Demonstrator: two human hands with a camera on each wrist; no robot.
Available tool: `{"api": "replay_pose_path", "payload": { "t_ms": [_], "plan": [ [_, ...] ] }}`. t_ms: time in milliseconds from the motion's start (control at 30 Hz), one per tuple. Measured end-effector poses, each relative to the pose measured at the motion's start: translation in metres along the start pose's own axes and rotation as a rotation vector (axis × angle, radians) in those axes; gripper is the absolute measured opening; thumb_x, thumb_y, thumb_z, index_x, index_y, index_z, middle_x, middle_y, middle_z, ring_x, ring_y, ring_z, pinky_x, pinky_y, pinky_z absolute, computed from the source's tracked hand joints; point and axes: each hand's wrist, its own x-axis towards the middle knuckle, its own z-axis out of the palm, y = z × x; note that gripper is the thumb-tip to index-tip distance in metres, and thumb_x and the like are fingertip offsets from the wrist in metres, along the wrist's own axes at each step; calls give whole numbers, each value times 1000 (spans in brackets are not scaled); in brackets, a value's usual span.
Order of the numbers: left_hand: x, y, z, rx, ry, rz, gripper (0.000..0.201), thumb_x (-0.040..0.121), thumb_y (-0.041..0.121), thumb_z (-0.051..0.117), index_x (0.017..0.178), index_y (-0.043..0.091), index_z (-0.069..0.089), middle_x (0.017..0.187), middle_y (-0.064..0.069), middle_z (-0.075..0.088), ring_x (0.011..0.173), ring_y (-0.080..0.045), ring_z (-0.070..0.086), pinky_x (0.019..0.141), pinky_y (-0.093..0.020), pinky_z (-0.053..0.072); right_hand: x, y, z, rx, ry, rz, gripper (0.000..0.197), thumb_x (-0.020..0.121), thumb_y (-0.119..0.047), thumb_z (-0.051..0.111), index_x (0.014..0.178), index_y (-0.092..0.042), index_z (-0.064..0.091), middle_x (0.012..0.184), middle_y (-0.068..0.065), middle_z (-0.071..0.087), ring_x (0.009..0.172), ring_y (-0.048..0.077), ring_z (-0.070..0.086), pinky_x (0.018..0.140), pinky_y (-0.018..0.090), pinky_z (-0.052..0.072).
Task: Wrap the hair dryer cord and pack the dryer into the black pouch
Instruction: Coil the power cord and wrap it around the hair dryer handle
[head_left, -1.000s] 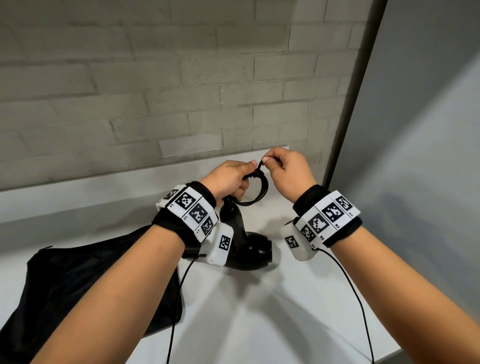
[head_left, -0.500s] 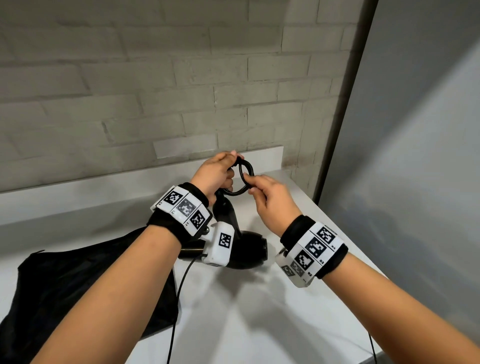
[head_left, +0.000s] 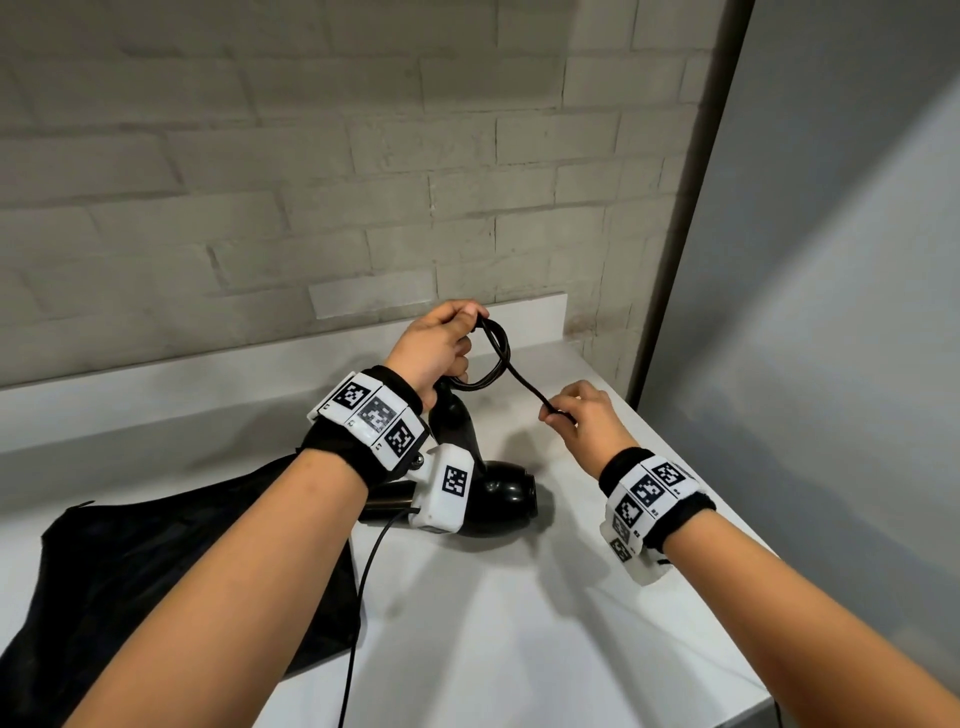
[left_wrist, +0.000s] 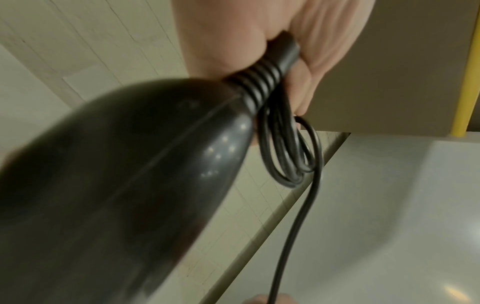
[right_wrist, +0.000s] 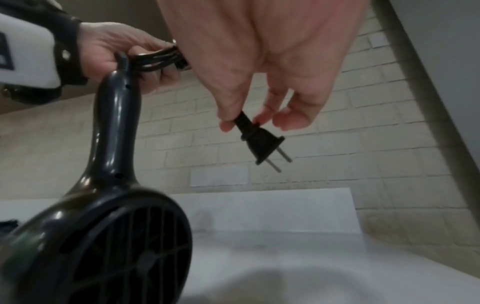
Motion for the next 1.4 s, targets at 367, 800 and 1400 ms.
{"api": "replay_pose_path", "payload": {
  "t_ms": [367, 800, 1400],
  "plan": [
    [-1, 2, 3, -74, 23, 9, 29, 99, 11, 35, 78, 16, 55, 35, 15, 37, 25, -1, 23, 31, -10, 16, 14, -58, -48, 773, 424, -134, 29, 86, -1, 49, 73, -26, 56, 88, 11, 59, 79, 22, 60, 70, 16, 55],
    [-1, 3, 6, -43, 59, -7, 30, 94, 4, 38, 74, 20, 53, 34, 14, 38, 28, -1, 24, 29, -11, 19, 7, -89, -27, 540, 360, -315, 9, 79, -11, 54, 78, -10, 63, 79, -3, 57, 79, 19, 61, 73, 39, 54],
    [-5, 2, 7, 66, 71, -35, 28, 94, 17, 43, 74, 24, 60, 34, 13, 29, 29, -3, 20, 35, -15, 20, 19, -95, -19, -19, 203, -397, 24, 84, 4, 45, 106, 4, 54, 101, 23, 55, 96, 35, 48, 84, 38, 41]
  ]
}}
